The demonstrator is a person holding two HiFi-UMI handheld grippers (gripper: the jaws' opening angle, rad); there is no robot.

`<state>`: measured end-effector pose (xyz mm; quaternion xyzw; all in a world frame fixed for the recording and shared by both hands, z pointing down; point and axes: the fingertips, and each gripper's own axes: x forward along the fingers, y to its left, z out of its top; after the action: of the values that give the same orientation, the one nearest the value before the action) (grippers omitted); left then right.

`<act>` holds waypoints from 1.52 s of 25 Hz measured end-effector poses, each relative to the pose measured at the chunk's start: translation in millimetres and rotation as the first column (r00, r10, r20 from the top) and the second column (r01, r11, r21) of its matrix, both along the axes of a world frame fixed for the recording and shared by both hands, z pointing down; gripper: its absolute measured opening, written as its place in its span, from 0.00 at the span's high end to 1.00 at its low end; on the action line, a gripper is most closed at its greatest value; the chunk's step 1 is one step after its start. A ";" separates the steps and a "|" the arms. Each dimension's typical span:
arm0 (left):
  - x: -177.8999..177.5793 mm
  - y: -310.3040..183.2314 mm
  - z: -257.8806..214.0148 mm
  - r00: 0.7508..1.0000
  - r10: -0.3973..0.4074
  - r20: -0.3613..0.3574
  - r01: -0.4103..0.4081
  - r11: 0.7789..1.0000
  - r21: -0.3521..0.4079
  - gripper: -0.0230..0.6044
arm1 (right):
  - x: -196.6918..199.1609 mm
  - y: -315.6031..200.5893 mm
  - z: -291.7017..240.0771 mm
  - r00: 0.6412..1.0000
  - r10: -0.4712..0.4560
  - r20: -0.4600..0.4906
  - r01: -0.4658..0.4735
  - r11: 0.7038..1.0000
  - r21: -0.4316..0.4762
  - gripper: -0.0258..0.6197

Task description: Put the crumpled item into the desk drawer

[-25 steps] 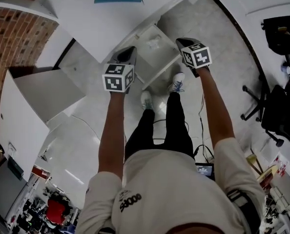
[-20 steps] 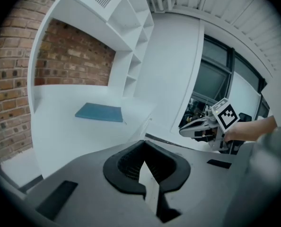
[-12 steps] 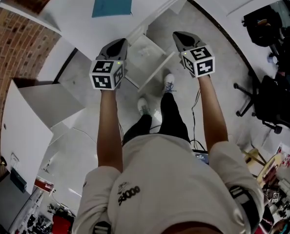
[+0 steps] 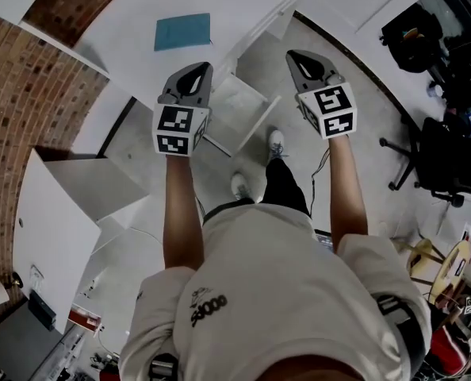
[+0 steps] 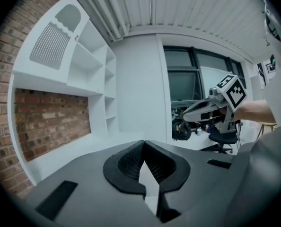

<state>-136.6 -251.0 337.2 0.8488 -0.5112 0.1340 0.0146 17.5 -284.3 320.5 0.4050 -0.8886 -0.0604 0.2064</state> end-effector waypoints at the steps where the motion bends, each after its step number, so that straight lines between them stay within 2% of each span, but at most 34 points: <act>1: -0.2 1.6 -7.7 1.000 0.006 0.009 -0.007 1.000 0.018 0.94 | 1.6 2.7 -8.1 1.000 0.005 -0.006 -0.004 1.000 0.018 0.95; 6: -2.3 11.5 -43.1 0.999 0.018 0.029 -0.020 0.996 0.092 0.94 | 12.3 16.9 -44.3 1.000 0.026 -0.003 -0.026 0.996 0.080 0.95; 9: -3.1 20.6 -57.6 0.997 0.014 0.082 -0.024 0.991 0.132 0.94 | 12.1 23.6 -65.0 1.000 0.019 0.005 -0.019 0.993 0.120 0.95; 14: -4.3 32.1 -84.7 0.994 0.005 0.107 -0.025 0.983 0.183 0.94 | 5.1 36.5 -97.5 0.999 -0.027 0.026 0.022 0.984 0.175 0.95; 18: -11.3 36.2 -109.7 0.988 -0.025 0.153 -0.013 0.970 0.243 0.94 | -6.4 44.1 -112.1 0.997 -0.074 -0.006 0.074 0.974 0.213 0.95; 21: -13.2 40.6 -126.3 0.987 -0.035 0.158 -0.009 0.961 0.275 0.94 | -11.2 51.1 -123.1 0.995 -0.103 -0.009 0.102 0.967 0.235 0.95; 26: -9.9 46.5 -133.2 0.977 -0.048 0.209 -0.015 0.957 0.288 0.94 | -11.2 63.3 -133.4 0.990 -0.139 0.001 0.134 0.960 0.245 0.95; 38: 4.4 55.0 -129.8 0.974 -0.025 0.226 -0.042 0.957 0.288 0.94 | 6.0 67.6 -124.5 0.994 -0.112 -0.011 0.111 0.967 0.231 0.95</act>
<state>-132.3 -196.0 207.4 0.8231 -0.5199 0.1535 -0.1693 23.6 -216.7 195.9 0.3758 -0.8971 -0.1746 0.1530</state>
